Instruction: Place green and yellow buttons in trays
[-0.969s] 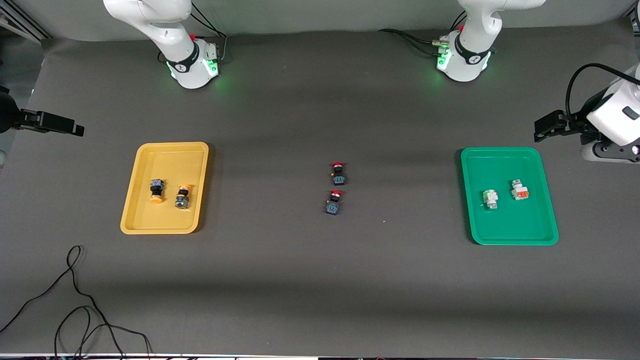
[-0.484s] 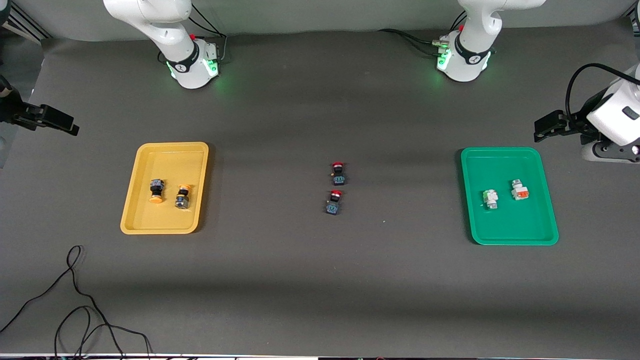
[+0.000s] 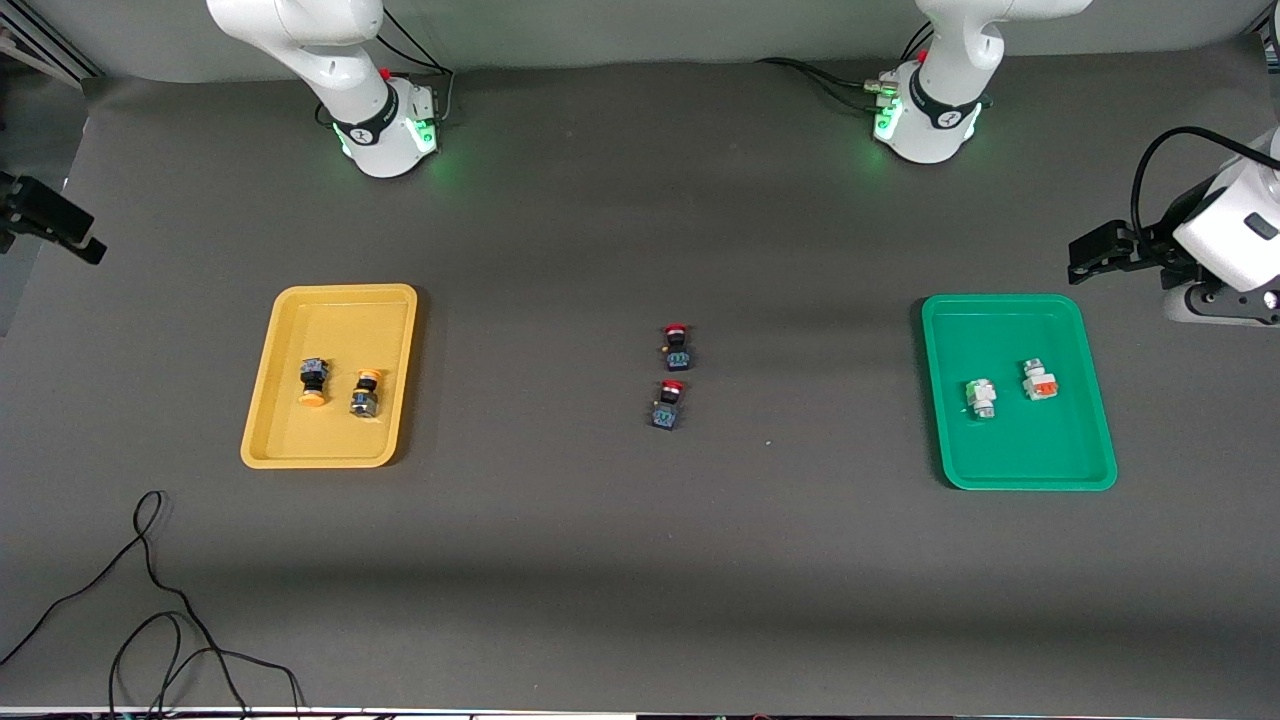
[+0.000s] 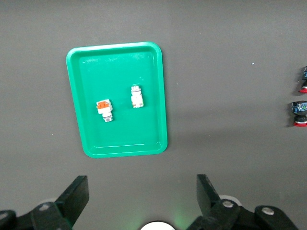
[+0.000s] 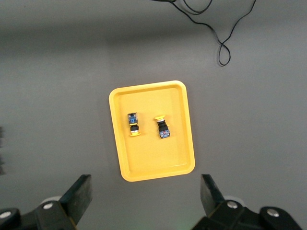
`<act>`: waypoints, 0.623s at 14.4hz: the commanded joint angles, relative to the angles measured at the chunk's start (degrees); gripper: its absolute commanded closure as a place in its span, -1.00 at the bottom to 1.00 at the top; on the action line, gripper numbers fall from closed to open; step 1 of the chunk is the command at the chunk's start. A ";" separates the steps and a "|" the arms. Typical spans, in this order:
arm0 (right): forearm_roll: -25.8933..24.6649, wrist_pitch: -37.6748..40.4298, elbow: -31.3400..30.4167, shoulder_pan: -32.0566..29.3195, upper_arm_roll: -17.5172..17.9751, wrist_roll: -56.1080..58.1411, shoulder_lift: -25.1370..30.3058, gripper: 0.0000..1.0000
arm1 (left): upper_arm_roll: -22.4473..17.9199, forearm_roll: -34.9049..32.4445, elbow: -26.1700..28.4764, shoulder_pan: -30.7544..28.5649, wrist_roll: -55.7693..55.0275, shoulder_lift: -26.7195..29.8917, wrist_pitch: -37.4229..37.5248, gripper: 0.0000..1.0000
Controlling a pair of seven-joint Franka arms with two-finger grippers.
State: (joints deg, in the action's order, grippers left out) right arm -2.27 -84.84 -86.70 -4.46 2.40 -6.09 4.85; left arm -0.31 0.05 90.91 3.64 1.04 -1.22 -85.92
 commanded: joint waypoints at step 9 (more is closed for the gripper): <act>1.21 0.11 -1.72 -0.46 0.76 0.02 -0.11 -0.99 | 0.05 -0.84 0.32 0.40 -0.16 0.61 0.06 -1.00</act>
State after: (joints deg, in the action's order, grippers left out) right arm -2.09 -84.33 -88.21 -4.47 3.04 -6.09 4.41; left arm -0.26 0.05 90.91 3.65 1.04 -1.22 -85.92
